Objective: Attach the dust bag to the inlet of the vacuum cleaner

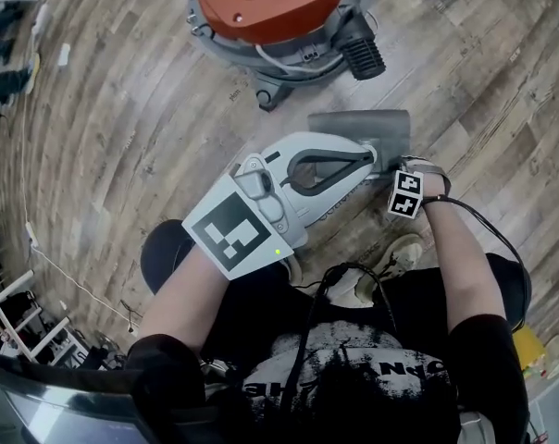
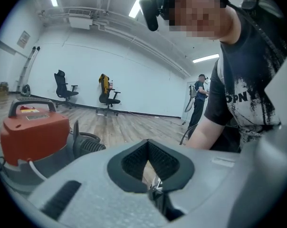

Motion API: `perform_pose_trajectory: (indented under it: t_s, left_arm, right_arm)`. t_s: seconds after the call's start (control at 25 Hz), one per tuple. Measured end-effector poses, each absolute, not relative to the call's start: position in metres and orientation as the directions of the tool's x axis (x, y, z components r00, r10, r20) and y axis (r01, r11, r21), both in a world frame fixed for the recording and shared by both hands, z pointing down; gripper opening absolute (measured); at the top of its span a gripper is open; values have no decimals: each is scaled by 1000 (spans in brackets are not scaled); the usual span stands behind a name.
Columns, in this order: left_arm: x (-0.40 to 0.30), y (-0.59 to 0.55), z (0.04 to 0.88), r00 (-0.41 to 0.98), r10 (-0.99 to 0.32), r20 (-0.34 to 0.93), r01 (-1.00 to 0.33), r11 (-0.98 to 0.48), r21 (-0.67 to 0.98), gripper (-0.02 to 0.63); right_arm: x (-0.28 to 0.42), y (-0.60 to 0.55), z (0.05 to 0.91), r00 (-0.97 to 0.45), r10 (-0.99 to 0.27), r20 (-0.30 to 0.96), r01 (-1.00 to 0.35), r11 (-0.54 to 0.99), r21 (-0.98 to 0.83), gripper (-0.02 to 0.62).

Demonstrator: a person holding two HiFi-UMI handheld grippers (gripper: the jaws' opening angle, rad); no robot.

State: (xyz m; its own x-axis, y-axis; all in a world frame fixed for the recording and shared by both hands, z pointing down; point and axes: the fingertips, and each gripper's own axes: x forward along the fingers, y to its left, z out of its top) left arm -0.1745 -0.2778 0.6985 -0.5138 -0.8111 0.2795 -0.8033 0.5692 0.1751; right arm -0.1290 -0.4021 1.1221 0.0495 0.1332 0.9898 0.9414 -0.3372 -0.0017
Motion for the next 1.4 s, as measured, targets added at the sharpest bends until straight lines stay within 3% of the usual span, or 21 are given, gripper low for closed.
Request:
perform_pose_trajectory:
  t_s: [0.48,0.52,0.68,0.8,0.92,1.16,1.4]
  left_arm:
    - [-183,-273,735,-472,-804,361,-793,566,226,11]
    - [-182,-273,739,-460,-800,385,-797,563,219,54]
    - [-168,-278,769,-365,-760,538,-840,518,163,122]
    - [-151,-281,809,-272,-656,704,-899,435,59,182]
    - [-146,-278,848,-232,-541,809,-924,383,-9,199]
    - [-152,-278,891,-240,-427,872,-926,370,-73,196]
    - [-160,-278,894,-282,-423,861,-913,394,-105,56]
  right_arm:
    - [-184,-364,982,72,315,946,948,-317,33,11]
    - [-186,-361,970,80,330,941,953,-300,25,11]
    - [-193,-352,928,116,372,921,963,-268,-13,11]
    - [-195,-348,896,146,390,909,960,-279,-35,11]
    - [-196,-345,872,171,411,896,957,-286,-51,9]
    - [-185,-338,849,211,454,865,954,-290,-81,9]
    - [-185,-342,850,220,478,850,959,-267,-99,9]
